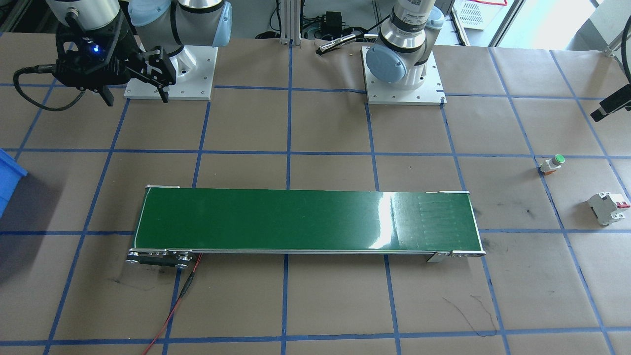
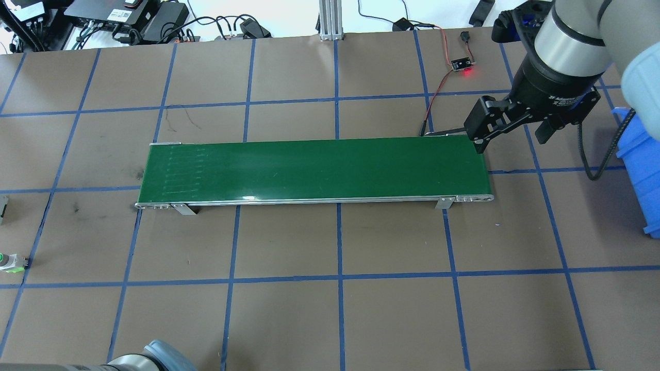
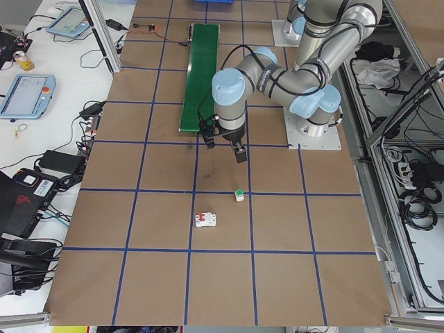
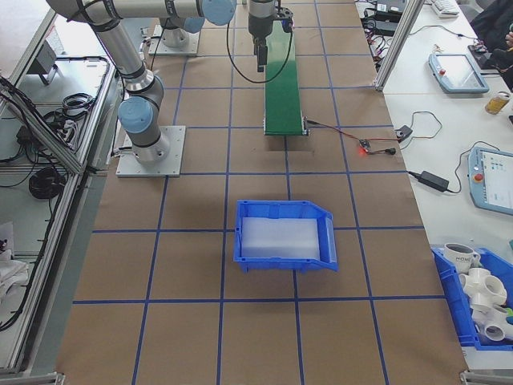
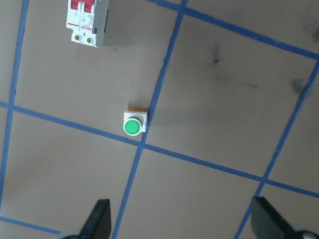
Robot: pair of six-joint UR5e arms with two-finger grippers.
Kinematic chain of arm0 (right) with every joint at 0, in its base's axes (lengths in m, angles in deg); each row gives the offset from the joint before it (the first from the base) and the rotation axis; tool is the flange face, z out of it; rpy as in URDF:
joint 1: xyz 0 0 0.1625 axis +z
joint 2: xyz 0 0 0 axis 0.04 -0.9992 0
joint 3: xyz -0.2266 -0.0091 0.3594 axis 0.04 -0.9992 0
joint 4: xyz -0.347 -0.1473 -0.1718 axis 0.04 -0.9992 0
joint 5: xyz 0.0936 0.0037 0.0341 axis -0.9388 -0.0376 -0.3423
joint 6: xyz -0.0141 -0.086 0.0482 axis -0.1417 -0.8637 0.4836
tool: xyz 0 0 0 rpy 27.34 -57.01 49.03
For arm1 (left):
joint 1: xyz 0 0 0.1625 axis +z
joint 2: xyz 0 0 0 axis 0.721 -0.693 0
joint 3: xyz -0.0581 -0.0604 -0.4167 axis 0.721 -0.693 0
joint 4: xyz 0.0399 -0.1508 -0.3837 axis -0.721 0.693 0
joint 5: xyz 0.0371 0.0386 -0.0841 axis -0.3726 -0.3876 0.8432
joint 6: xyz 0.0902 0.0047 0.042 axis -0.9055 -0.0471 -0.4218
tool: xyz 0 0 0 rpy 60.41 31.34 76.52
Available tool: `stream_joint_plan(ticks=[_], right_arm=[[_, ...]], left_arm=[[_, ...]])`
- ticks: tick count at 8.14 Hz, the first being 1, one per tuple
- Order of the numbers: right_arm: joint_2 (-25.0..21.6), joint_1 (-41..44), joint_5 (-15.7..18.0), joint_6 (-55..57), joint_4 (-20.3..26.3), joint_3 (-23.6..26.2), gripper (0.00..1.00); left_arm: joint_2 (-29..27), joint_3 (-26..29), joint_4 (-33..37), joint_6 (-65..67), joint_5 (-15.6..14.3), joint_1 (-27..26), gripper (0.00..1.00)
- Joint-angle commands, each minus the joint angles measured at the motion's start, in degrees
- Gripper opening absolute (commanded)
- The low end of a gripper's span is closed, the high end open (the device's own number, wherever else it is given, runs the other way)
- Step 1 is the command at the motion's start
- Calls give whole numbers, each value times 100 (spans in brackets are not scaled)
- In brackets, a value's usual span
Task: Move button from left to right
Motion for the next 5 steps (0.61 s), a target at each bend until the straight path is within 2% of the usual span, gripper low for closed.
stream_joint_plan(ticks=[1,3,5], right_arm=[[-2,3,-2,-14,0,4,100],[-2,3,7,-14,0,4,100],[-2,3,7,-14,0,4,100]], left_arm=[[-457,-617,-1127,-1489,-32,221,100],[-992,-1119,-2093,-2290,-23,256,100],[-1205,-1305,-2185,-2493,-6,439,100]])
